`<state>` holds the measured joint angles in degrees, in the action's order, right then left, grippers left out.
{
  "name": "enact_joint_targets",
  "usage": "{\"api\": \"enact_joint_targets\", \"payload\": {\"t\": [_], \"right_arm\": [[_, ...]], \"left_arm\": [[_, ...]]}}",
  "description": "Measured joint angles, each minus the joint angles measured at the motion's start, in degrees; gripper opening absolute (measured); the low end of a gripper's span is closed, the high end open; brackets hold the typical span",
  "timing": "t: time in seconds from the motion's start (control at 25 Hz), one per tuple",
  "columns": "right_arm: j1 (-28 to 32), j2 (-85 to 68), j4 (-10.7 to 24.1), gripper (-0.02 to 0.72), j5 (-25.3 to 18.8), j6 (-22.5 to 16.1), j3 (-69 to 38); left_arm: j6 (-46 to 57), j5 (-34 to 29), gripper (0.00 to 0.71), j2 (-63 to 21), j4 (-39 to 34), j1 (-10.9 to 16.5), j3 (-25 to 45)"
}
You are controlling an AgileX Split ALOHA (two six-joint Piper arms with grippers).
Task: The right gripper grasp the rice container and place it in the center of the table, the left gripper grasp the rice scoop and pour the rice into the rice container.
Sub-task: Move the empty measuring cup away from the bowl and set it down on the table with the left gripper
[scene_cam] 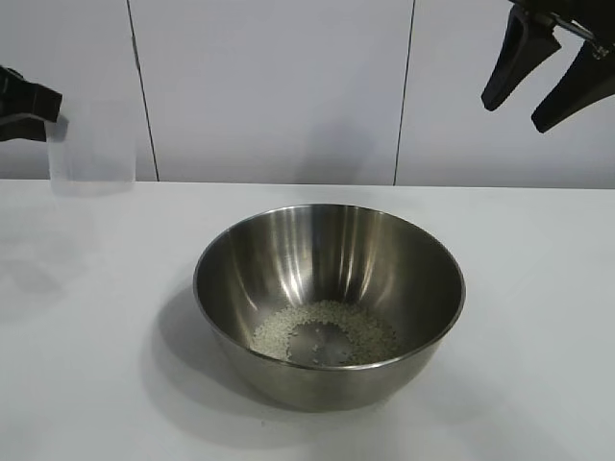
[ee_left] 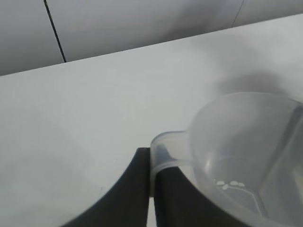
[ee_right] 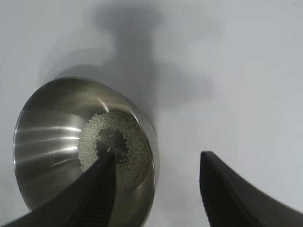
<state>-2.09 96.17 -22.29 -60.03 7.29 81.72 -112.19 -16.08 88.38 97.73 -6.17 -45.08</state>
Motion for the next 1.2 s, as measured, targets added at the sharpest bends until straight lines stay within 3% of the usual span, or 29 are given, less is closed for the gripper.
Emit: {"api": "enact_joint_targets", "payload": {"t": [0.4, 0.8, 1.2], "right_arm": [[0.00, 0.00, 0.00, 0.371, 0.00, 0.00, 0.00], [0.00, 0.00, 0.00, 0.371, 0.00, 0.00, 0.00], [0.00, 0.00, 0.00, 0.371, -0.09, 0.00, 0.00]], "left_arm": [[-7.99, -4.15, 0.008, 12.48, 0.17, 0.00, 0.00], [-26.28, -9.64, 0.008, 15.21, 0.22, 0.00, -2.05], [-19.60, -9.10, 0.008, 21.42, 0.22, 0.00, -5.68]]}}
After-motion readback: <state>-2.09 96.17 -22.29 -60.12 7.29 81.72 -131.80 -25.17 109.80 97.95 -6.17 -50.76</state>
